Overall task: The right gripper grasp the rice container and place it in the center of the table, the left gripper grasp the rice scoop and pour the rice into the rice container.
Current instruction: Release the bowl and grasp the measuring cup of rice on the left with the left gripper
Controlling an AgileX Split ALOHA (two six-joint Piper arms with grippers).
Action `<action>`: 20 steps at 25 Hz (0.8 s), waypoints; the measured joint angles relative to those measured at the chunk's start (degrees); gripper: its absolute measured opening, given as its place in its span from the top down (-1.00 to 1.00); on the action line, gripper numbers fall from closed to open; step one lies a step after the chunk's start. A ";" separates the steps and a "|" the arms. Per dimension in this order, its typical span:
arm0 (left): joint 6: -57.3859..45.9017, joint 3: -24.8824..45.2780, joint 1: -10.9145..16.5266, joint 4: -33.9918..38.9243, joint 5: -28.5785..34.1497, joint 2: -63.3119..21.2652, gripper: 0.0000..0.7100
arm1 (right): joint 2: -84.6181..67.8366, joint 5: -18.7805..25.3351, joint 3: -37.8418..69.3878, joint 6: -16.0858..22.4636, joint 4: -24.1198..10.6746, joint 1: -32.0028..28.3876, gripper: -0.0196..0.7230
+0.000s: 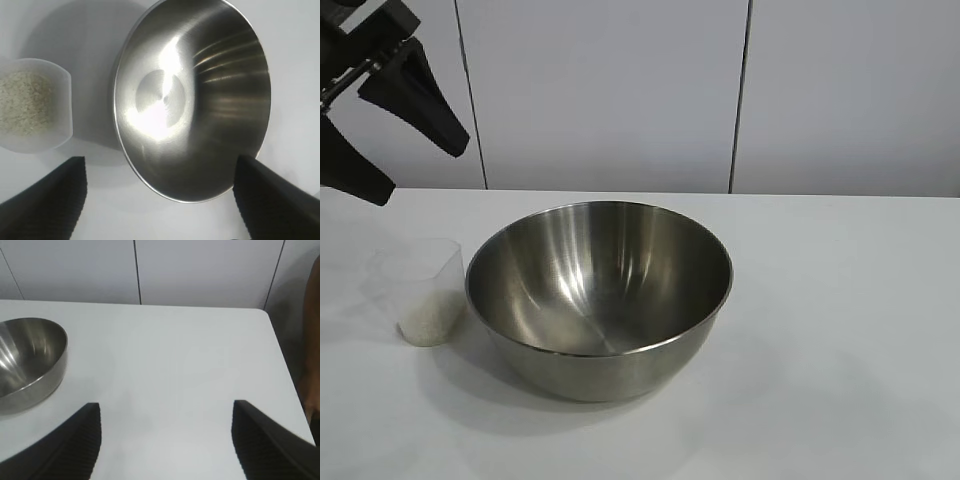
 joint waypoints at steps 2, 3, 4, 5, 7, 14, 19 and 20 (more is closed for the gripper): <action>0.00 0.00 0.00 0.00 0.00 0.00 -0.64 | 0.00 -0.21 1.84 0.00 0.00 0.00 -0.41; 0.00 0.00 0.00 0.00 0.00 0.00 -0.64 | 0.00 -0.21 2.74 0.05 0.00 0.00 -0.41; 0.00 0.00 0.00 0.00 0.00 0.00 -0.64 | 0.00 -0.16 3.37 0.05 0.00 0.00 -0.41; 0.00 0.00 0.00 0.00 0.00 0.00 -0.64 | 0.00 0.08 3.88 0.05 0.00 0.00 -0.41; 0.00 0.00 0.00 0.00 0.00 0.00 -0.64 | 0.00 0.47 4.42 0.05 0.00 0.00 -0.41; 0.00 0.00 0.00 0.00 0.00 0.00 -0.64 | 0.00 0.87 4.93 1.15 -0.66 0.03 -0.41; 0.00 0.00 0.00 0.00 -0.12 0.00 -0.64 | 0.00 0.87 4.93 1.28 -0.66 0.03 -0.41; 0.00 0.00 0.00 0.00 -0.64 0.00 -0.64 | 0.00 0.87 4.93 1.28 -0.66 0.03 -0.41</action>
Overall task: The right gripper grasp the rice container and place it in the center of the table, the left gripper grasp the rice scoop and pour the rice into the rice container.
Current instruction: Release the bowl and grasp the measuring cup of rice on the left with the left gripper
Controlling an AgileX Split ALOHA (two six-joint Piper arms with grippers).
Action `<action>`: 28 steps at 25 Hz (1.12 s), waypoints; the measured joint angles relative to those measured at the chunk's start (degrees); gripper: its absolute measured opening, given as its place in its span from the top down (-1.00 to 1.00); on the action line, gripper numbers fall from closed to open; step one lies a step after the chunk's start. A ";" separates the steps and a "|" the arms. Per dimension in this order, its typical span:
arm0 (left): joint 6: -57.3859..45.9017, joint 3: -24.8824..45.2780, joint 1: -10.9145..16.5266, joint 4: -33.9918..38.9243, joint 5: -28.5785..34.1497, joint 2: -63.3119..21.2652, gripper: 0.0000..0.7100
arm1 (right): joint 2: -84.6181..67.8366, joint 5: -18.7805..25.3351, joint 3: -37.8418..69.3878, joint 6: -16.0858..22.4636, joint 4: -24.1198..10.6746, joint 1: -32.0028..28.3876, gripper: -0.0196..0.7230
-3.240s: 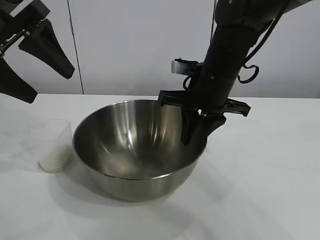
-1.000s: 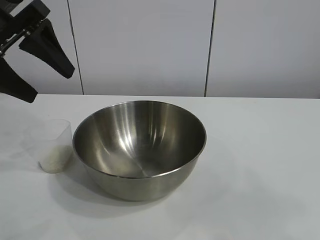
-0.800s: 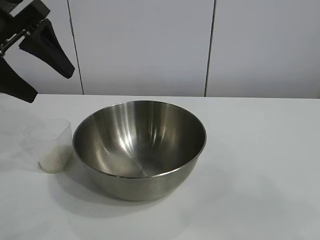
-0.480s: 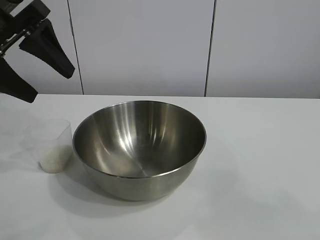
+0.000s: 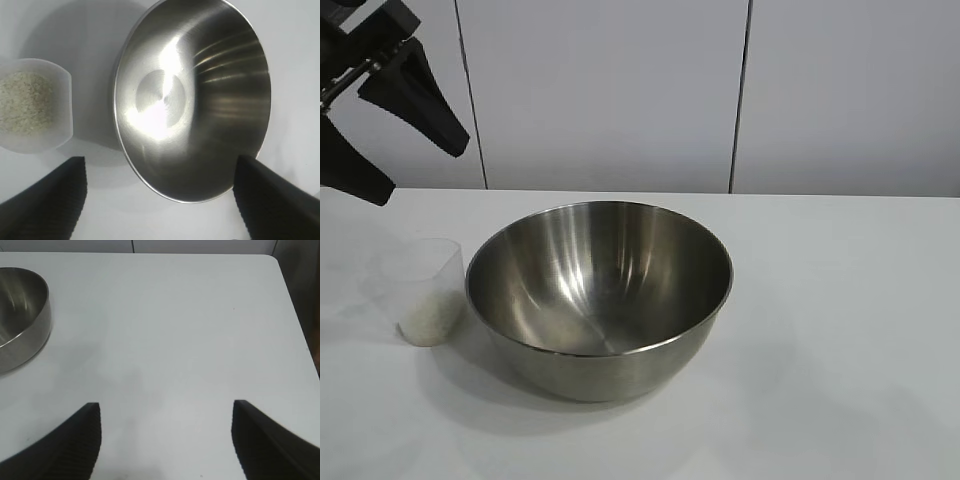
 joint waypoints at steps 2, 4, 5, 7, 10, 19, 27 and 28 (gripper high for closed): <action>0.00 0.00 0.00 0.00 -1.78 0.00 -0.64 | 0.00 0.00 0.00 0.00 0.00 0.00 -0.41; 0.05 0.00 0.00 -0.05 -3.99 0.00 -0.64 | 0.00 0.00 0.00 0.00 0.00 0.00 -0.41; 0.13 0.00 0.00 0.06 -5.32 -0.06 -0.64 | 0.00 0.00 0.00 0.00 0.00 0.00 -0.41; 0.33 -0.17 0.19 2.01 -7.79 -0.43 -0.64 | 0.00 0.00 0.00 0.00 0.00 0.00 -0.41; 0.44 -0.22 0.66 12.55 -11.02 -3.52 -0.64 | 0.00 0.00 0.00 0.00 0.00 0.00 -0.41; -1.67 11.88 0.77 26.54 -29.20 -29.45 -0.64 | 0.00 0.00 0.00 0.00 0.00 0.00 -0.41; -2.19 35.28 0.77 25.89 -44.12 -50.73 -0.64 | 0.00 0.00 0.00 0.00 0.00 0.00 -0.41; -2.47 38.11 0.77 25.84 -46.20 -52.24 -0.64 | 0.00 0.00 0.00 0.00 0.00 0.00 -0.41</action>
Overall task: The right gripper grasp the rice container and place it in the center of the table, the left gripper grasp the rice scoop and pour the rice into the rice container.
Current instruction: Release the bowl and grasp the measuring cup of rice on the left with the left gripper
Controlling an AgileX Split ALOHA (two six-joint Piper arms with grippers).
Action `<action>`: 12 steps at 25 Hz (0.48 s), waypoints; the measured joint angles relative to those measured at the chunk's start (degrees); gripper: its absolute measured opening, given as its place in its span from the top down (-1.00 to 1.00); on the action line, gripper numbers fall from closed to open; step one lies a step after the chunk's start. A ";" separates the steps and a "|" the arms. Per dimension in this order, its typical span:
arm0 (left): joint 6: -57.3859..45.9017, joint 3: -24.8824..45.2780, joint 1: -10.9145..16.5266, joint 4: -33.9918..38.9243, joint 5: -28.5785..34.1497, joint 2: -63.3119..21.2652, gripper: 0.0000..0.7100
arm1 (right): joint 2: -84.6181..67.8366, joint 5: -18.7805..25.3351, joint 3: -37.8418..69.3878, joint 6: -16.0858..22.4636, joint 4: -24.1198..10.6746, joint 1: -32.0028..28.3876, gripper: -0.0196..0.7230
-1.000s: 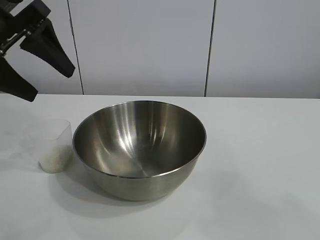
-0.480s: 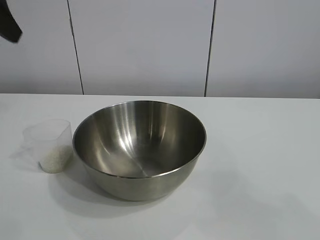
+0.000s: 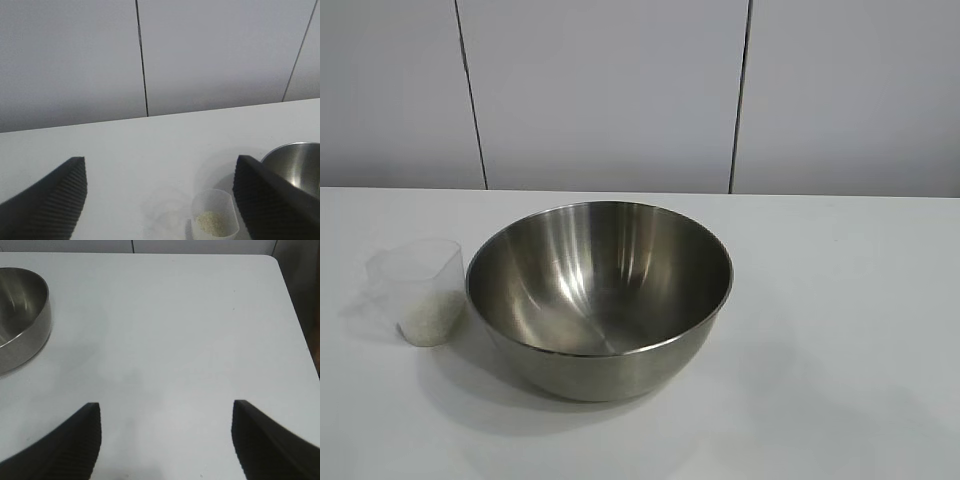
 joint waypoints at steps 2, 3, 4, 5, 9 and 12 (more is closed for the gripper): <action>-1.31 4.62 0.00 -0.06 -3.42 -2.51 -0.63 | 0.00 0.00 0.00 0.00 0.00 0.00 -0.41; -2.46 6.79 0.00 -0.12 -4.90 -3.08 -0.62 | 0.00 0.00 0.00 0.00 0.00 0.00 -0.41; -3.75 8.81 0.00 -0.12 -6.28 -3.20 -0.62 | 0.00 0.00 0.00 0.00 0.00 0.00 -0.41; -5.77 10.32 0.00 -0.17 -7.41 -3.20 -0.61 | 0.00 0.00 0.00 0.00 0.00 0.00 -0.41; -13.18 16.07 0.00 -0.17 -12.47 -3.10 -0.61 | 0.00 -0.07 0.00 0.00 0.00 0.00 -0.41; -15.43 20.18 0.00 -0.17 -17.63 -3.10 -0.61 | 0.00 -0.07 0.00 0.00 0.00 0.00 -0.41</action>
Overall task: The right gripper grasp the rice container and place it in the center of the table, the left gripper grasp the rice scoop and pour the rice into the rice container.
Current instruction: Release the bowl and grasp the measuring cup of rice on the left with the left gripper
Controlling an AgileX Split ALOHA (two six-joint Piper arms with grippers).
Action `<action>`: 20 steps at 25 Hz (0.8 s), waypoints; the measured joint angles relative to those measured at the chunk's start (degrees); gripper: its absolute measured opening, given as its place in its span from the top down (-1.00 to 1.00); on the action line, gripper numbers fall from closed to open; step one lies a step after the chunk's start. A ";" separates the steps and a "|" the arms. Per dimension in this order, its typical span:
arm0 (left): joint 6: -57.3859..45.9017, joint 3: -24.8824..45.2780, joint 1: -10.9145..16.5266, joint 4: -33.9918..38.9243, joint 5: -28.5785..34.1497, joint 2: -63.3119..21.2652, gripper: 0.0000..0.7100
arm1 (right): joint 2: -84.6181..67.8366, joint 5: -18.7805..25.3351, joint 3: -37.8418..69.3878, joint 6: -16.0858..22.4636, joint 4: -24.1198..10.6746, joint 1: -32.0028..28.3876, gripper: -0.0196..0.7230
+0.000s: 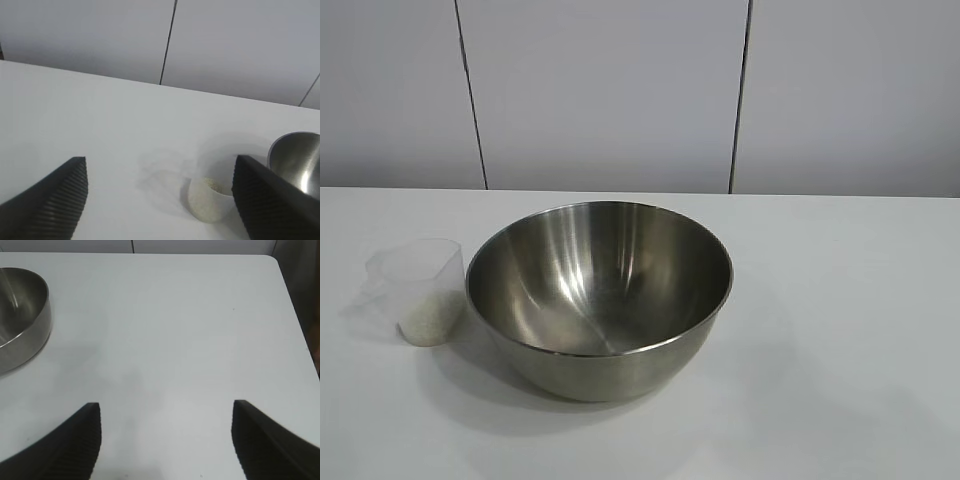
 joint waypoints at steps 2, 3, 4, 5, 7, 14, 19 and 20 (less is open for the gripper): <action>-1.80 3.06 0.00 0.61 -4.48 0.00 -0.61 | 0.00 0.00 0.00 0.00 0.00 0.00 -0.41; -2.83 4.31 0.00 1.66 -6.76 0.00 -0.61 | 0.00 0.00 0.00 0.00 0.00 0.00 -0.41; -4.45 5.65 0.00 3.72 -8.63 0.00 -0.61 | 0.00 0.00 0.00 0.00 0.00 0.00 -0.41; -6.36 6.58 0.00 6.40 -10.58 0.00 -0.61 | 0.00 0.00 0.00 0.00 0.00 0.00 -0.41; -9.32 7.09 0.00 10.88 -14.35 0.69 -0.61 | 0.00 0.00 0.00 0.00 0.00 0.00 -0.41; -10.92 7.09 0.00 18.67 -28.22 22.91 -0.61 | 0.00 0.00 0.00 0.00 0.00 0.00 -0.41; -13.98 6.77 0.00 20.23 -49.40 49.66 -0.61 | 0.00 0.00 0.00 0.00 0.00 0.00 -0.41; -15.93 6.47 0.00 20.97 -51.58 54.54 -0.61 | 0.00 0.00 0.00 0.00 0.00 0.00 -0.41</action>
